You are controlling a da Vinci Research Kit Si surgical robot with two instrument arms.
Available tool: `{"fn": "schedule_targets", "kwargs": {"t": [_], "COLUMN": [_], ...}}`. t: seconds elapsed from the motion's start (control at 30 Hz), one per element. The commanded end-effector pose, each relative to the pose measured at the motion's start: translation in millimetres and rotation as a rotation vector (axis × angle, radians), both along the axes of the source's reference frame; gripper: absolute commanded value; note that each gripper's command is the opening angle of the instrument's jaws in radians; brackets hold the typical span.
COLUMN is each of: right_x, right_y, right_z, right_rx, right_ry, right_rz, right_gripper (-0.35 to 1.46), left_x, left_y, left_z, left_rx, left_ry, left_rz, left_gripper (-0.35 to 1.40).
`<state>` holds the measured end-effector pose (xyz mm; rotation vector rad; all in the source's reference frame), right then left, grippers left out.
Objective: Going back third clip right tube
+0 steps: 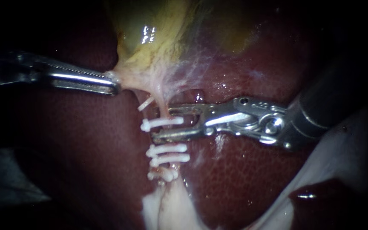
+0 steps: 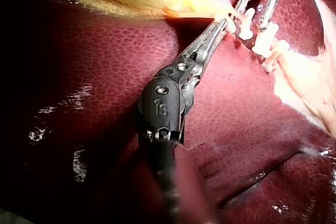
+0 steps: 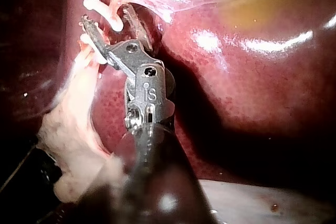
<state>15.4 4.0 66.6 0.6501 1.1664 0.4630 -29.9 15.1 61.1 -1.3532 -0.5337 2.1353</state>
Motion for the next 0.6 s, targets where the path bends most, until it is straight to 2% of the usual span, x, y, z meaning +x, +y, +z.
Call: {"fn": "schedule_targets", "kwargs": {"t": [0.03,0.2,0.3,0.43,0.6], "right_x": [-0.8,-4.2,-6.0,-8.6,-10.7], "right_y": [0.0,-0.4,-0.5,0.2,1.8], "right_z": [-0.5,-2.2,-3.4,-5.9,-8.4], "right_rx": [-0.050,-0.242,-0.333,-0.405,-0.419], "right_ry": [-0.003,-0.027,-0.022,-0.023,-0.029], "right_rz": [-0.012,-0.059,-0.075,-0.084,-0.081], "right_gripper": [0.49,0.49,0.50,0.50,0.50], "left_x": [0.0,0.0,0.0,0.1,0.1], "left_y": [0.0,0.0,0.1,0.1,0.1], "left_z": [0.0,0.0,0.1,0.1,0.1], "left_rx": [0.000,0.000,0.000,0.000,0.000], "left_ry": [-0.001,-0.001,-0.001,-0.002,-0.002], "left_rz": [0.001,0.001,0.001,0.002,0.002], "left_gripper": [-0.35,-0.35,-0.35,-0.35,-0.35]}}
